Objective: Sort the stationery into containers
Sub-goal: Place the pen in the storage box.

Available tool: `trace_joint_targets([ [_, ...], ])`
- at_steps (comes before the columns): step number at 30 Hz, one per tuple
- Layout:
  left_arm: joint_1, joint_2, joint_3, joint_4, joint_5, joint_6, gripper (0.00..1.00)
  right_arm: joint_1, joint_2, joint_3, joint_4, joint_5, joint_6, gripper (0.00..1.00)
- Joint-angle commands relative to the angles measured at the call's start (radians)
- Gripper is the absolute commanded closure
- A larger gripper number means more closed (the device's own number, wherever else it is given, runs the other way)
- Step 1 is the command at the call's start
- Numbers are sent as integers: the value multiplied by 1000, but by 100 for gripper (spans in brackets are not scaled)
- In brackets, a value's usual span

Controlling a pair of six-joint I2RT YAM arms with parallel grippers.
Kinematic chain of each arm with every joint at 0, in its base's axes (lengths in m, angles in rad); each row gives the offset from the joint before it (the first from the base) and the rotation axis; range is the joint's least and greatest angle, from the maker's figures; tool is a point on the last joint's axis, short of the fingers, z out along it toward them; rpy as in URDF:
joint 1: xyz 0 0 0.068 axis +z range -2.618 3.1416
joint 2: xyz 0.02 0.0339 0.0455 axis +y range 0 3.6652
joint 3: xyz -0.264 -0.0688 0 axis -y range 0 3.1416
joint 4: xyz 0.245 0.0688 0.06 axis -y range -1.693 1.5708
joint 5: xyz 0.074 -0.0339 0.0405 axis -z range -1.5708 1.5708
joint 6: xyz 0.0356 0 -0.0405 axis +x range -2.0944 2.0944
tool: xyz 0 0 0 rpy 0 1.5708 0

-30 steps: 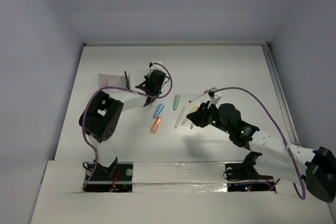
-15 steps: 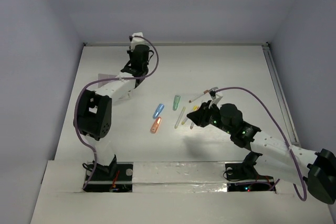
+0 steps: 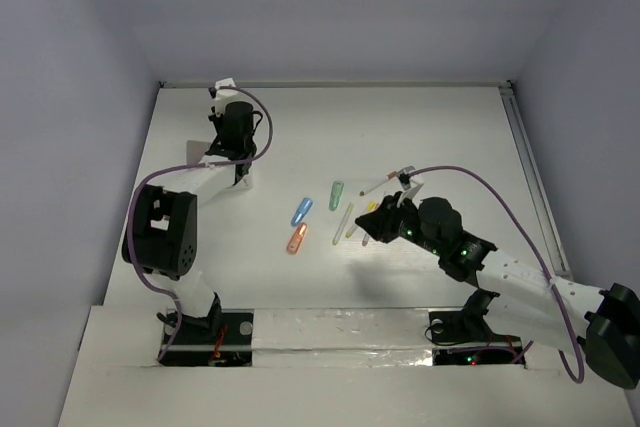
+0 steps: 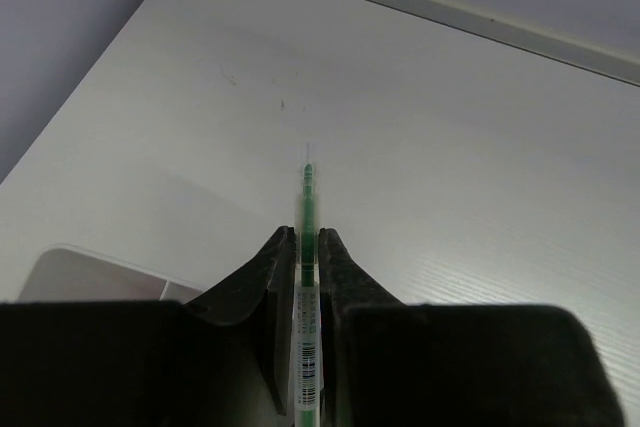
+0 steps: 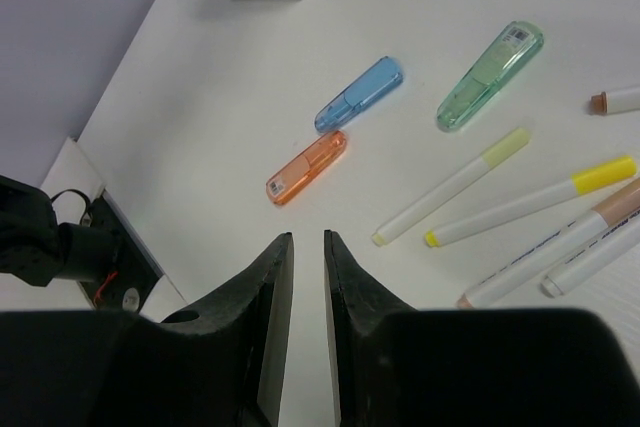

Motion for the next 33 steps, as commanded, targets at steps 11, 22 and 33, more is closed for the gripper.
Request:
trace_joint_targets([
  [11,-3,-66,-148,254,-41,34,100,7,-1,0,48,5,2,76],
  [22,-23,-114,-161,271,-46,28,75,7,-3,-2,45,14,0,75],
  [33,-86,-251,-158,208,-44,-58,76,7,8,3,40,26,4,92],
])
